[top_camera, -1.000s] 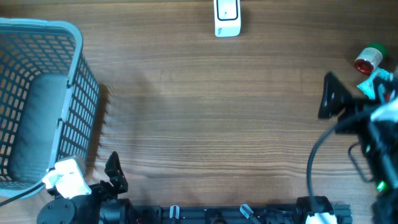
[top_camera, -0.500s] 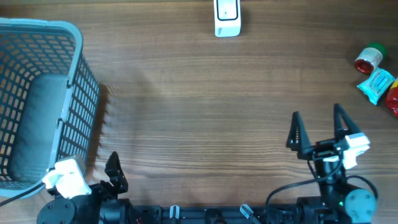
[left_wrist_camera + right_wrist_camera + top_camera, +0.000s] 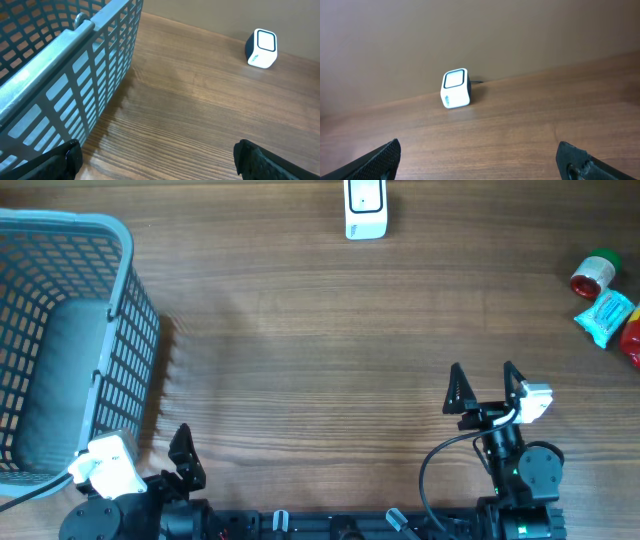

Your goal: Scan the item barcode

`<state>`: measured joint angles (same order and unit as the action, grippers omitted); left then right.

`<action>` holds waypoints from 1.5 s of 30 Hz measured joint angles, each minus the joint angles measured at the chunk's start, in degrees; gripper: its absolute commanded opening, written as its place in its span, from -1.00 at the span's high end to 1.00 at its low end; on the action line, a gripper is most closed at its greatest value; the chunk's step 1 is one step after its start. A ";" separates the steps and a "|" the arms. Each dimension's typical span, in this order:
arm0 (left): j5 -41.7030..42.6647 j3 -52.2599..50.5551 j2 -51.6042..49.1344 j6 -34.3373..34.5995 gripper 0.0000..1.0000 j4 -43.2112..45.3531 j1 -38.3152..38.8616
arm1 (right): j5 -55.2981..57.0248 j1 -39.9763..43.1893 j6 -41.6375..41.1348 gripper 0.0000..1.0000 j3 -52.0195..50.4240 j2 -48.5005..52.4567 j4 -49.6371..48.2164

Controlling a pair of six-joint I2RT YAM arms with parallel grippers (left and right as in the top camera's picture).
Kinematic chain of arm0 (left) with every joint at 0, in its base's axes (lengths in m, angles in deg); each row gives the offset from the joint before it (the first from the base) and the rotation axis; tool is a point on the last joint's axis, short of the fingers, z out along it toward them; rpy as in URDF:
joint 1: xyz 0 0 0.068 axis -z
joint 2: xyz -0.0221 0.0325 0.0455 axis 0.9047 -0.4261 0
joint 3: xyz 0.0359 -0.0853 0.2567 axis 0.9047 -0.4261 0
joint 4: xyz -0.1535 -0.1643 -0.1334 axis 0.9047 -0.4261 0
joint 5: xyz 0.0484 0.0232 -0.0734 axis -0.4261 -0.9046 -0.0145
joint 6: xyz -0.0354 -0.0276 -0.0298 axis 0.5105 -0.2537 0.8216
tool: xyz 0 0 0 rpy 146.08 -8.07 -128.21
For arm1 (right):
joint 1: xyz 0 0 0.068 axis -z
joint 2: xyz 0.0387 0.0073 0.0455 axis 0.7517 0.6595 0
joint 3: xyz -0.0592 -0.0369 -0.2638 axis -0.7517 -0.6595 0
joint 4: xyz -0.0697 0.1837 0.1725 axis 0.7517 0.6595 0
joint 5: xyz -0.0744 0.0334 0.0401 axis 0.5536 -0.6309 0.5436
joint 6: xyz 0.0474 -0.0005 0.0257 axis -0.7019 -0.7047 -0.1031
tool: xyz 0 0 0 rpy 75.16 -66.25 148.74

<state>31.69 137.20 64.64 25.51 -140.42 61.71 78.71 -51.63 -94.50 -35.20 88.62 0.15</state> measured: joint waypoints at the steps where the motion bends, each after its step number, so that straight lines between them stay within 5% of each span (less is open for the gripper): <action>1: 0.00 0.00 0.00 0.00 -1.00 0.00 0.00 | 0.07 -0.33 0.92 -0.99 0.00 -0.04 -0.09; 25: 0.28 0.00 0.00 0.02 -1.00 0.52 0.11 | 0.24 -1.11 4.46 -1.00 0.00 -0.04 -0.11; 28: 1.81 -1.90 0.59 0.28 -1.00 8.68 0.70 | 0.24 -1.11 4.48 -0.99 0.00 -0.04 -0.15; 33: 5.20 -19.21 9.70 0.37 -1.00 34.49 0.35 | 0.24 -1.11 4.66 -0.99 0.00 -0.07 -0.20; 38: 8.11 -32.98 10.75 0.37 -1.00 49.75 -0.76 | 0.24 -1.11 4.83 -0.99 0.00 -0.20 -0.17; 45: 6.16 -45.13 10.99 0.35 -1.00 55.25 1.01 | 0.24 -1.11 4.85 -0.99 0.00 -0.20 -0.17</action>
<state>37.86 92.07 75.63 25.86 -85.17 62.71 78.95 -52.75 -89.64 -35.20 88.43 -0.03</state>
